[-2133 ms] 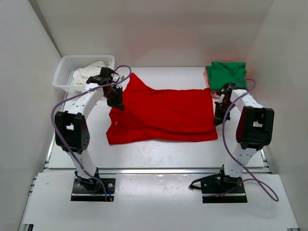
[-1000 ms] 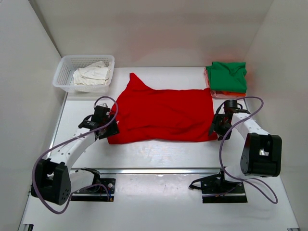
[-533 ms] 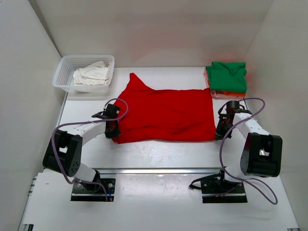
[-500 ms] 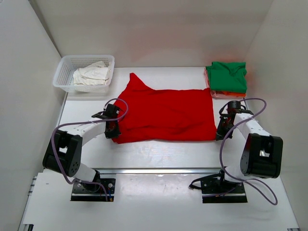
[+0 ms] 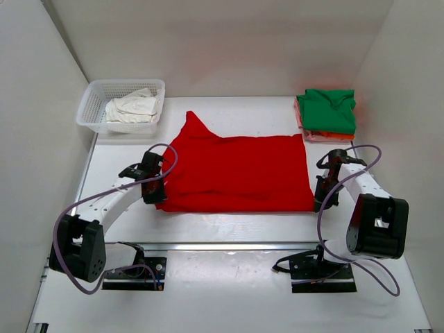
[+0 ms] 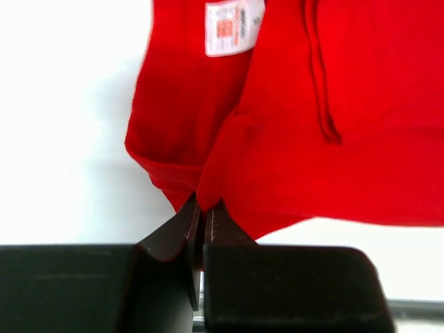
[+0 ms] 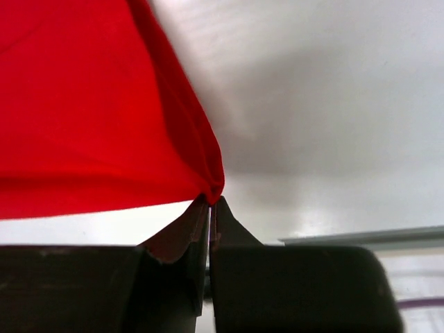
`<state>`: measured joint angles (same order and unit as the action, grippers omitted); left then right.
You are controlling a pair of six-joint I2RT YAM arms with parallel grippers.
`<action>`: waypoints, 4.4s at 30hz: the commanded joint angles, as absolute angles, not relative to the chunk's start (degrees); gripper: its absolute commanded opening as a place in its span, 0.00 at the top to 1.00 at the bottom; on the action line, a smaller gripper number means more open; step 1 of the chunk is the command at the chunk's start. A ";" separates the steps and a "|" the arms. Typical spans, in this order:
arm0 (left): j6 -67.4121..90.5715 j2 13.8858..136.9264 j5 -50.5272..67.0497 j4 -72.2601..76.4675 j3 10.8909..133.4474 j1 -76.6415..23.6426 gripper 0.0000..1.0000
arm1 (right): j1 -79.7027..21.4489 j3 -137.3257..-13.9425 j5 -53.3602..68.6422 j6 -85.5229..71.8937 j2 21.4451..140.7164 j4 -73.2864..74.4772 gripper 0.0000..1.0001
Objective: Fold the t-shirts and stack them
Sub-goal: Fold the flattened tshirt in 1/3 of the way, then grap the side of the flattened tshirt furthest away from the robot with both arms, then fold the other side of the tshirt into a rectangle
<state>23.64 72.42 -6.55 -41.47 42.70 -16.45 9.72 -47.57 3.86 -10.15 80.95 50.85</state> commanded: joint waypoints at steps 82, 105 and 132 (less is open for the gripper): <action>27.95 145.90 -0.70 -30.15 132.46 -10.19 1.00 | -2.81 -106.16 -13.27 -23.73 132.09 29.88 0.53; 25.93 126.22 3.16 -29.71 115.88 -9.41 1.00 | -4.39 -95.37 -12.48 -18.10 118.05 21.72 0.98; 28.21 73.32 3.69 -34.89 60.13 -11.34 1.00 | -0.09 -59.17 -0.79 -13.54 87.98 14.33 1.00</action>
